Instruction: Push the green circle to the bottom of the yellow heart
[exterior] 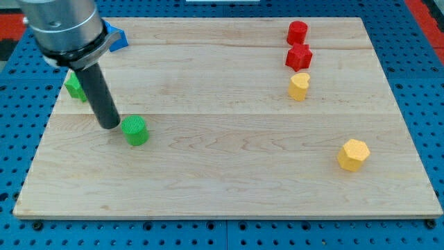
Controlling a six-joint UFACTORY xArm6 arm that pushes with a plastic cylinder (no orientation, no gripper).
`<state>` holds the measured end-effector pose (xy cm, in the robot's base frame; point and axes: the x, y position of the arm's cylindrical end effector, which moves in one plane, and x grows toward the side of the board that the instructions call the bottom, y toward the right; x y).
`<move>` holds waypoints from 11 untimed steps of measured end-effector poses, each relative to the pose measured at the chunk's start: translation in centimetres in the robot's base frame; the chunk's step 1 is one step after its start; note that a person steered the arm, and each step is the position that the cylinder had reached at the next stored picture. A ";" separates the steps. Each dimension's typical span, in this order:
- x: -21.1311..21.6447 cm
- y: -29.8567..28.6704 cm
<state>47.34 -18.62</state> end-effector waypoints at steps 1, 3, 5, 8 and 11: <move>1.8 3.7; 0.5 13.1; -1.2 15.3; -2.5 20.0; -4.1 25.7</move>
